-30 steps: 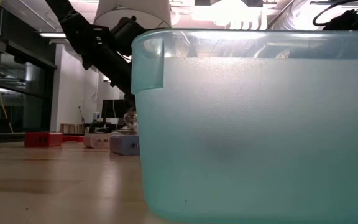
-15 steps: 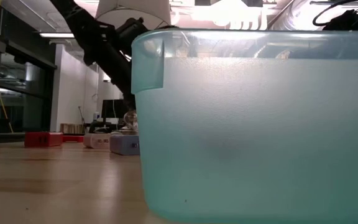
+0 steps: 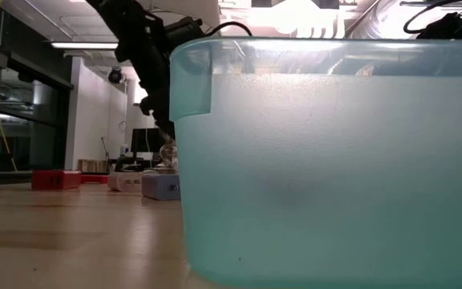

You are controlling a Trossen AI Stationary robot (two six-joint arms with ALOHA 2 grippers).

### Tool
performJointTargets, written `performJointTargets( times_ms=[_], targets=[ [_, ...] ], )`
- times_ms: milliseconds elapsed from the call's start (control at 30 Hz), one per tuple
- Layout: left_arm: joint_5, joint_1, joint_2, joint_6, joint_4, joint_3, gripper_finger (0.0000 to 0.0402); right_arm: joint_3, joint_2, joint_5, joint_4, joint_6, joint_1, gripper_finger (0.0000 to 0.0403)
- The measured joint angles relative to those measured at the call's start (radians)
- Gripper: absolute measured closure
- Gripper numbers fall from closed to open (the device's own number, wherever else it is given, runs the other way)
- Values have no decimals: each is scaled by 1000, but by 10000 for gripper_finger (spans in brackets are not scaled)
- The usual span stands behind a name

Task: Pick & Place Office items
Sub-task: Put the top light blue digital clock into the green bin

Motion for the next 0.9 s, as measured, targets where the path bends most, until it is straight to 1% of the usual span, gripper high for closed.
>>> performJointTargets(
  times_ms=[133, 200, 400, 467, 600, 733, 900],
  targets=[
    [-87, -6, 29, 160, -98, 50, 270, 0, 0, 0, 0, 0, 0, 256],
    [-120, -7, 51, 250, -117, 70, 270, 0, 0, 0, 0, 0, 0, 256],
    [-130, -8, 104, 485, -156, 98, 270, 0, 0, 0, 0, 0, 0, 256],
    [-115, -8, 110, 538, -147, 100, 270, 0, 0, 0, 0, 0, 0, 256],
    [-88, -8, 108, 561, -128, 101, 270, 0, 0, 0, 0, 0, 0, 256],
    [-100, -4, 105, 515, -112, 106, 270, 0, 0, 0, 0, 0, 0, 256],
    [-108, 8, 105, 522, -112, 112, 270, 0, 0, 0, 0, 0, 0, 256]
  ],
)
